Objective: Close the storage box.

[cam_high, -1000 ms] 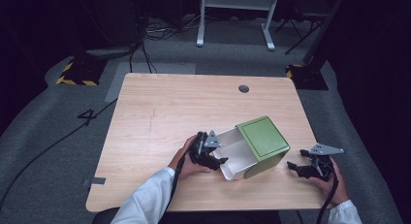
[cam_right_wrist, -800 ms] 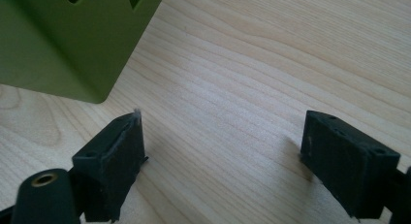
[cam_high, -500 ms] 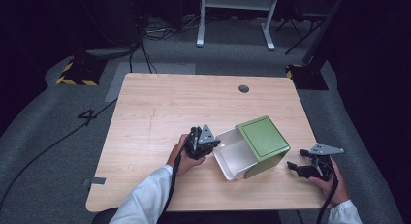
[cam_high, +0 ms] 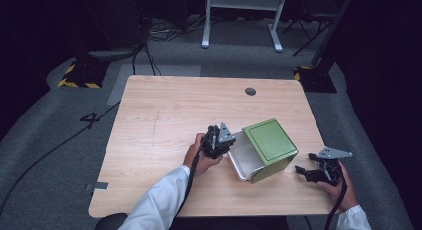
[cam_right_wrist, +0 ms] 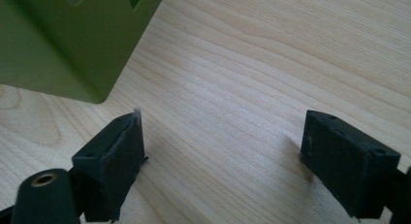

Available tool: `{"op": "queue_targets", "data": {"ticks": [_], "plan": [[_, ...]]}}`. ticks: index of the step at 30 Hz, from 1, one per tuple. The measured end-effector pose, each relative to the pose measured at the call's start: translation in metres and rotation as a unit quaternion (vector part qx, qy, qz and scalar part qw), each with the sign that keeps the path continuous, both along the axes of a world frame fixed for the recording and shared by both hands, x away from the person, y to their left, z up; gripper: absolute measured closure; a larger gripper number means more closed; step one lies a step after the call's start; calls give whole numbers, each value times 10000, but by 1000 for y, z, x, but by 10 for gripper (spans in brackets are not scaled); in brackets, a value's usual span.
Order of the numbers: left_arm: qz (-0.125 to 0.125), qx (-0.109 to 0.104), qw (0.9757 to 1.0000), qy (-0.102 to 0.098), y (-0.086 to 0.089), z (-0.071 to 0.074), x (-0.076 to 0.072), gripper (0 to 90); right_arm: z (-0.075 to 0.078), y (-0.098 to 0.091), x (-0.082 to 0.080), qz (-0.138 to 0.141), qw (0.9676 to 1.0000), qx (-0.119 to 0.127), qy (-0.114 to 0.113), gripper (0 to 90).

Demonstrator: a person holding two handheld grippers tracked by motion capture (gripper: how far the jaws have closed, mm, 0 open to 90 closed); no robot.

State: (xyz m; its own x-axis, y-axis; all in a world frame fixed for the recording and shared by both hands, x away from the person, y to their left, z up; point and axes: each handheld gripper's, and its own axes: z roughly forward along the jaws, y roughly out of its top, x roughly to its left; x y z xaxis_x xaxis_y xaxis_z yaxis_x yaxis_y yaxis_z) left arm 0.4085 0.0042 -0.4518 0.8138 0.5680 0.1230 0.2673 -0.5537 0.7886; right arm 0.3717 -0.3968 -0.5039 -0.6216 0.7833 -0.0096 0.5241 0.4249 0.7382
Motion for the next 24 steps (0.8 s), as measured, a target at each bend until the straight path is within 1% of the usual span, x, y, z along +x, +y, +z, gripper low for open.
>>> {"op": "queue_targets", "data": {"ticks": [1,2,3,5,9,10,11,12,13,15,16,17,18,19,20,21,22,23,24], "plan": [[5,7,10000,-12,-2,0,1,832,0,0,0,0,10000,1,-1,158],[24,44,10000,-1,-4,1,1,832,0,0,0,0,10000,1,-1,158],[48,120,9999,-49,-9,2,2,829,0,0,0,1,10000,-1,0,158],[78,182,9998,-57,-12,2,3,826,0,0,0,1,10000,0,-1,158],[110,201,9997,-60,-16,2,4,818,0,0,0,0,10000,0,4,157],[159,264,9995,-91,-18,2,4,816,0,0,0,0,10000,2,5,158],[159,264,9995,-91,-18,2,4,812,0,0,0,0,10000,2,5,158],[204,355,9990,-151,-21,3,4,807,0,0,0,0,10000,0,6,158],[252,406,9987,-173,-22,2,3,791,0,0,0,2,10000,-1,6,157],[205,436,9987,-136,-22,2,3,684,0,0,0,1,10000,0,6,157],[156,384,9991,-95,-21,1,3,684,0,0,0,1,10000,0,6,157],[176,387,9991,-65,-19,1,3,640,0,0,0,1,10000,1,7,158],[189,327,9993,-43,-16,0,3,620,0,0,0,1,10000,-1,5,157],[154,251,9996,13,-13,1,3,620,0,0,0,2,10000,-1,5,158],[108,16,9999,127,-3,1,3,627,0,0,0,1,10000,0,6,157],[24,-50,9998,183,0,2,2,648,0,0,0,1,10000,-1,5,158],[-54,-93,9998,172,6,3,2,681,0,0,0,1,10000,0,5,158],[-54,-93,9998,172,6,3,2,699,0,0,0,1,10000,-1,5,158],[-144,-224,9995,170,13,4,1,719,0,0,0,1,10000,-2,4,157]]}}
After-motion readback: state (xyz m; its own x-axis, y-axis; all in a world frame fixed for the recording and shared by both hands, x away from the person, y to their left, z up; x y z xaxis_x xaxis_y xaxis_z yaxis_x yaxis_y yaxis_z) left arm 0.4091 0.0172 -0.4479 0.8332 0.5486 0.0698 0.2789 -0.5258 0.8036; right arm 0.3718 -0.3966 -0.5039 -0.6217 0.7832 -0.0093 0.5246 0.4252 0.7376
